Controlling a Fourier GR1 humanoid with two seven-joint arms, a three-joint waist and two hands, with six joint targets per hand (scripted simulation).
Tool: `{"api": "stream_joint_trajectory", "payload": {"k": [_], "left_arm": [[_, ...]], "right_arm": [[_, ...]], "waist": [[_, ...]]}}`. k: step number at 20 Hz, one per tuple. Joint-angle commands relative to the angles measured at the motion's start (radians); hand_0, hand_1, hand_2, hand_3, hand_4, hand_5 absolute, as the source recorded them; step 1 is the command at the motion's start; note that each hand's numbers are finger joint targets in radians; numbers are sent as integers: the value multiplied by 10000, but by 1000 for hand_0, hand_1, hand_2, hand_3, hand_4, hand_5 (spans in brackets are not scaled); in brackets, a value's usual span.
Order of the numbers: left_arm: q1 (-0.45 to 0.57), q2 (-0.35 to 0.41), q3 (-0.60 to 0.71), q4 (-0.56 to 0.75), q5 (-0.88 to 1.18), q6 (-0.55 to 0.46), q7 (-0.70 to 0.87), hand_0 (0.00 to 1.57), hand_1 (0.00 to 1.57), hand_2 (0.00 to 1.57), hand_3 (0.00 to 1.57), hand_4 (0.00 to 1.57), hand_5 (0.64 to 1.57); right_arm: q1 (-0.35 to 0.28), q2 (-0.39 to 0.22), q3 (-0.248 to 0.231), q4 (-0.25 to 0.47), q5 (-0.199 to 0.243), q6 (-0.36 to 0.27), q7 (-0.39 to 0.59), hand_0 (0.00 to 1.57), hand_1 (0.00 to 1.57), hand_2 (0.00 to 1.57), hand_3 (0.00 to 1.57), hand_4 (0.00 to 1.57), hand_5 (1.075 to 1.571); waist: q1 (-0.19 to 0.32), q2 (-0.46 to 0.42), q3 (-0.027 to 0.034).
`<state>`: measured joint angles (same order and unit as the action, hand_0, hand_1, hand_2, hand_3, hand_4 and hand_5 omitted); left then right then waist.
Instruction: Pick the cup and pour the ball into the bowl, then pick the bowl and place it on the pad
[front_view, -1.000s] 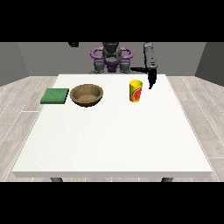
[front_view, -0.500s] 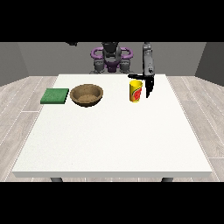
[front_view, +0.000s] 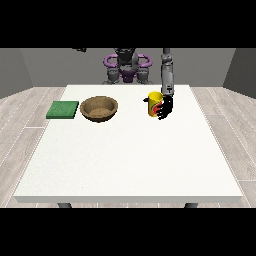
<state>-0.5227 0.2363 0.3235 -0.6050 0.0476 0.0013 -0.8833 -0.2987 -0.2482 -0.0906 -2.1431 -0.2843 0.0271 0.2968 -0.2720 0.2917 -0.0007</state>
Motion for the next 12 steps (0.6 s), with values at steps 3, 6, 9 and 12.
{"api": "stream_joint_trajectory", "payload": {"k": [3,6,9,12], "left_arm": [[-18,303,-256,584,-984,1622,-955,1317,1317,1571,1571,1039,1487],[131,273,-137,872,-992,1964,-1125,1322,1322,1571,1571,1075,1484],[-150,-74,-635,534,-1505,2853,-384,1333,1333,1571,1571,1065,1481],[-29,-545,-1746,138,-2524,3446,778,1345,1345,1571,1571,1108,1498]], "right_arm": [[-237,-391,-733,-348,-671,133,365,0,0,0,0,0,1559],[274,-757,-1215,-400,-1347,692,529,0,0,0,0,89,1561],[420,-724,-1590,558,-1633,825,422,0,0,0,0,91,1559],[709,-706,-1809,1828,-1427,1019,88,0,0,0,0,177,1558]], "waist": [[-225,318,-1],[-426,47,1],[21,-856,12],[707,-2034,26]]}}
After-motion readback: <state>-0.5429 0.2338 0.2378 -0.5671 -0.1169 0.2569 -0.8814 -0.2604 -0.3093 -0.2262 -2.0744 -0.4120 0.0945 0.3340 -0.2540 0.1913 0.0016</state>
